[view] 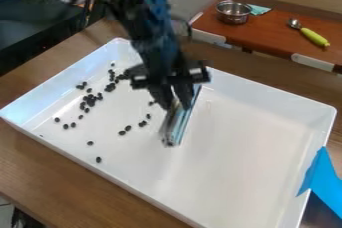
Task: Sweep into pile
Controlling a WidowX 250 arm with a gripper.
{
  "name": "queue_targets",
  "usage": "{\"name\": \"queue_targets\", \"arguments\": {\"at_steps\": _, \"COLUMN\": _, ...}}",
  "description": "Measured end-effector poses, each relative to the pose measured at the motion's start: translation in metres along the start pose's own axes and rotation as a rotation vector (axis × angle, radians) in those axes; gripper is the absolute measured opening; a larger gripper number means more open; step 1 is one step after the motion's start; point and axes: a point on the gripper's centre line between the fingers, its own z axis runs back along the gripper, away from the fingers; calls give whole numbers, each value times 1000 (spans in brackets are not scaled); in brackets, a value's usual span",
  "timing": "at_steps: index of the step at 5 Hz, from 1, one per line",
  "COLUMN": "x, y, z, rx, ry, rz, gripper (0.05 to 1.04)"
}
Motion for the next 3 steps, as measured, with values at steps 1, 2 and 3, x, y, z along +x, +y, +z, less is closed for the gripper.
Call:
{"name": "queue_targets", "arguments": {"at_steps": 1, "x": 2, "y": 0, "z": -28, "rx": 17, "ry": -54, "rz": 37, "gripper": 334}}
{"name": "queue_targets", "arguments": {"at_steps": 2, "x": 6, "y": 7, "z": -40, "rx": 36, "ry": -95, "rz": 50, "gripper": 334}}
{"name": "queue_targets", "arguments": {"at_steps": 3, "x": 8, "y": 21, "z": -39, "rx": 54, "ry": -87, "rz": 77, "gripper": 334}}
